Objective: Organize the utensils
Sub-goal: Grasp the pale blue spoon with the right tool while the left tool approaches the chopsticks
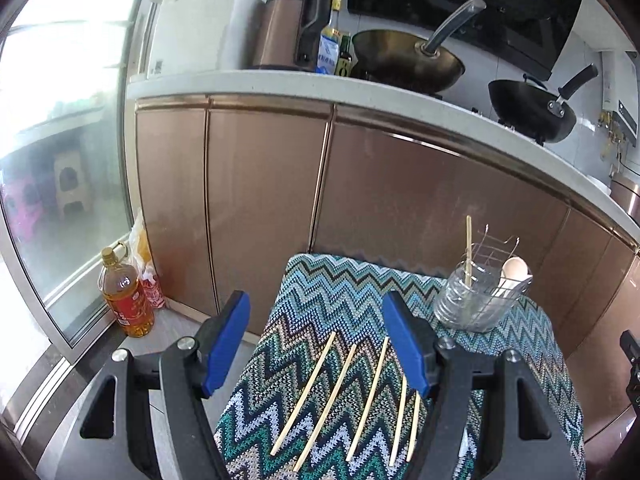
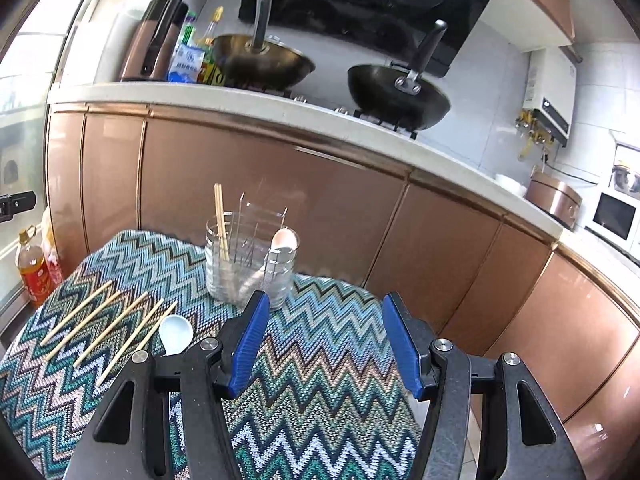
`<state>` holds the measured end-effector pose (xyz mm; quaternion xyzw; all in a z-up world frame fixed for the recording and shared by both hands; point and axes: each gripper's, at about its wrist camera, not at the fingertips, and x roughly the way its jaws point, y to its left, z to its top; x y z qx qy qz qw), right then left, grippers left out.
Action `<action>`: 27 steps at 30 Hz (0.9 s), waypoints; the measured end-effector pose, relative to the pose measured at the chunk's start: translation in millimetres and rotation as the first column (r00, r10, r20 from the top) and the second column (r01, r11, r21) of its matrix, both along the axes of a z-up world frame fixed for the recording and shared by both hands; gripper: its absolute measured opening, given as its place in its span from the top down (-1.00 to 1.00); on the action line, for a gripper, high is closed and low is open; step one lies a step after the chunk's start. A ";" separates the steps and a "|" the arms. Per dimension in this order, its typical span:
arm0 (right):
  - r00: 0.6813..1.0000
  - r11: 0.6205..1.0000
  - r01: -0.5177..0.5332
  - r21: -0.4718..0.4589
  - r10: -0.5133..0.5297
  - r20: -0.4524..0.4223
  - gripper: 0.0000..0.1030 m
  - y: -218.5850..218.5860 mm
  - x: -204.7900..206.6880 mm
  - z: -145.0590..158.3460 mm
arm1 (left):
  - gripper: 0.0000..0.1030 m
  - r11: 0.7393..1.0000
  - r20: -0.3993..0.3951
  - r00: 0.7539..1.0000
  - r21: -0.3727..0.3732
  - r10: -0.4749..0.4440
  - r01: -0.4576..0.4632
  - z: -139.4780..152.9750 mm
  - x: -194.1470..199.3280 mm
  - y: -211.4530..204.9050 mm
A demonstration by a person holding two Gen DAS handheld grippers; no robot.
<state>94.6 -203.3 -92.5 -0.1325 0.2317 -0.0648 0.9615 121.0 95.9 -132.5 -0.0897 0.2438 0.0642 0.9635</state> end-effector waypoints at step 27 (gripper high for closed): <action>0.654 0.729 -0.309 0.610 0.629 -0.420 0.45 25.4 165.2 -137.1 | -0.18 0.899 -0.463 0.771 -0.205 -0.437 0.386 -99.9 145.6 -46.4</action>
